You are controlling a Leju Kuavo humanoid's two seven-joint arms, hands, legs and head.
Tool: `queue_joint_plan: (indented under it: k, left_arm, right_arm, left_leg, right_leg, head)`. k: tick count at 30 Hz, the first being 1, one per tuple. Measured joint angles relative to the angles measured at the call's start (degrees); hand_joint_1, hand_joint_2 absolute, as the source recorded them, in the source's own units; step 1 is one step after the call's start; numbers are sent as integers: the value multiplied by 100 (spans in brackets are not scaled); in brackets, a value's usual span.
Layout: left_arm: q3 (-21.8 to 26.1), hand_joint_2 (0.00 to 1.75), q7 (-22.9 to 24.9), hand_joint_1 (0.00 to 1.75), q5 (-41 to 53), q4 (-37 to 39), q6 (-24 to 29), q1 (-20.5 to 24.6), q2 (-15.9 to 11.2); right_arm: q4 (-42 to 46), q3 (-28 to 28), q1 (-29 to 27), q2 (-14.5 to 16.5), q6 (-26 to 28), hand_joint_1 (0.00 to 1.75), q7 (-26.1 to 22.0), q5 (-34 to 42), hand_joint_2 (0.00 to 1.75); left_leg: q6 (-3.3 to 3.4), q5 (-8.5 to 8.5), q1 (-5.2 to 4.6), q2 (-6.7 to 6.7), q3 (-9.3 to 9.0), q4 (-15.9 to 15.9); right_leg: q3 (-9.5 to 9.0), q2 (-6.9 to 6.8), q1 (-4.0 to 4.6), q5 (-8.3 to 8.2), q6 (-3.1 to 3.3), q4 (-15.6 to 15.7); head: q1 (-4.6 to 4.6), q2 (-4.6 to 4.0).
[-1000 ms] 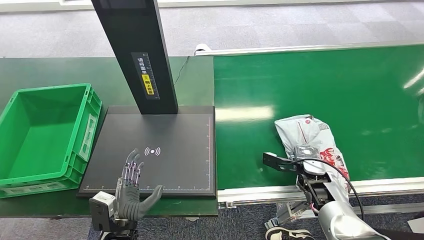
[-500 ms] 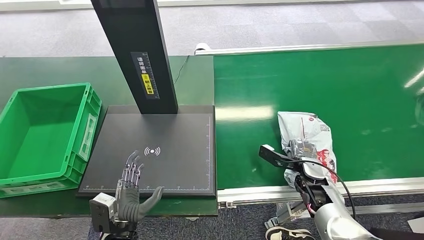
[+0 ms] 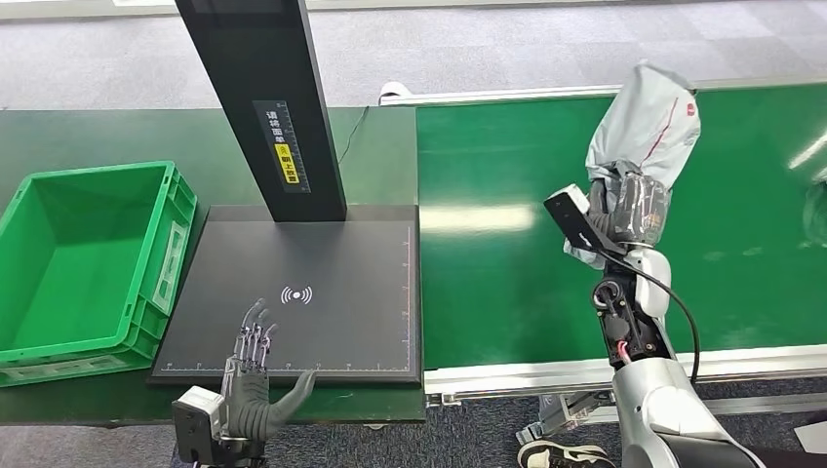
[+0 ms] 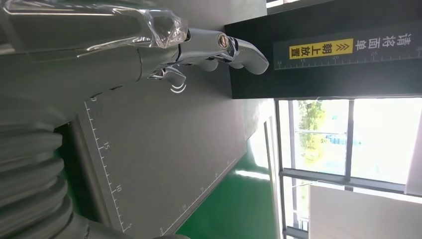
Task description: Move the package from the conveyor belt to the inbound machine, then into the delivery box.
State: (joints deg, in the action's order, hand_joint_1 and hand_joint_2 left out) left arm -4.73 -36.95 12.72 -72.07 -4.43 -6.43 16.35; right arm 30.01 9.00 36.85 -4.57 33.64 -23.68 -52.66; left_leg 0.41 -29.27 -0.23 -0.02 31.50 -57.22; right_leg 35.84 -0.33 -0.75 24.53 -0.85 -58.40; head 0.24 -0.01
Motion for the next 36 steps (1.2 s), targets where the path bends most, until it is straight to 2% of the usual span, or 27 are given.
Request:
queue_joint_plan:
  k: [4, 8, 11, 14, 19, 24, 27, 36]
  left_arm:
    - [-1, 175, -23, 0, 1, 12, 52, -3, 0]
    - [-1, 175, -30, 0, 1, 25, 79, -1, 1]
    - [-1, 175, -33, 0, 18, 26, 81, 10, 9]
    - [1, 175, -36, 0, 35, 27, 75, 18, 15]
    - [3, 175, -36, 0, 43, 28, 64, 18, 15]
    - [2, 175, -36, 0, 56, 29, 42, 27, 15]
    - [1, 175, -36, 0, 60, 30, 45, 30, 15]
    - [1, 175, -40, 0, 60, 59, 79, 31, 13]
  right_arm:
    - [592, 87, -145, 209, -505, 175, -636, 911, 175]
    - [1123, -172, -416, 527, -1710, 175, -858, 1556, 175]
    - [1348, -688, -673, 816, -2458, 175, -1031, 2008, 175]
    - [1444, -1191, -824, 976, -2538, 175, -1069, 2304, 175]
    - [1537, -1655, -853, 1001, -2709, 175, -1064, 2656, 175]
    - [1451, -2156, -821, 1233, -3883, 175, -1263, 3106, 175]
    - [1252, -2486, -699, 1439, -4359, 175, -1512, 3551, 175]
    - [941, -2834, -540, 1600, -4548, 175, -1628, 3812, 175]
  left_leg:
    - [-1, 0, 1, 1, -1, 1]
    - [-2, 0, 5, 6, -1, 2]
    - [-3, 0, 9, 11, -3, 2]
    - [-7, 4, 9, -1, 2, 2]
    - [-7, 5, 5, 4, 6, 2]
    - [-9, 4, 6, 7, 9, 2]
    - [-11, 5, 10, 5, 10, 2]
    - [-12, 6, 14, 6, 10, 1]
  right_leg:
    - [2, 2, 1, 0, 0, 0]
    - [3, 5, 4, 0, 1, -1]
    - [7, 11, 8, -1, 3, -2]
    - [10, -1, 9, 0, 3, -2]
    - [9, 1, 4, -1, 3, -2]
    - [15, 5, 5, -1, 3, -2]
    - [19, 3, 12, -1, 4, -3]
    - [15, 3, 13, -1, 4, -3]
  head:
    - [-1, -1]
    - [1, 0]
    - [-2, -1]
    - [-1, 0]
    - [1, 0]
    - [-1, 1]
    - [-1, 0]
    - [1, -1]
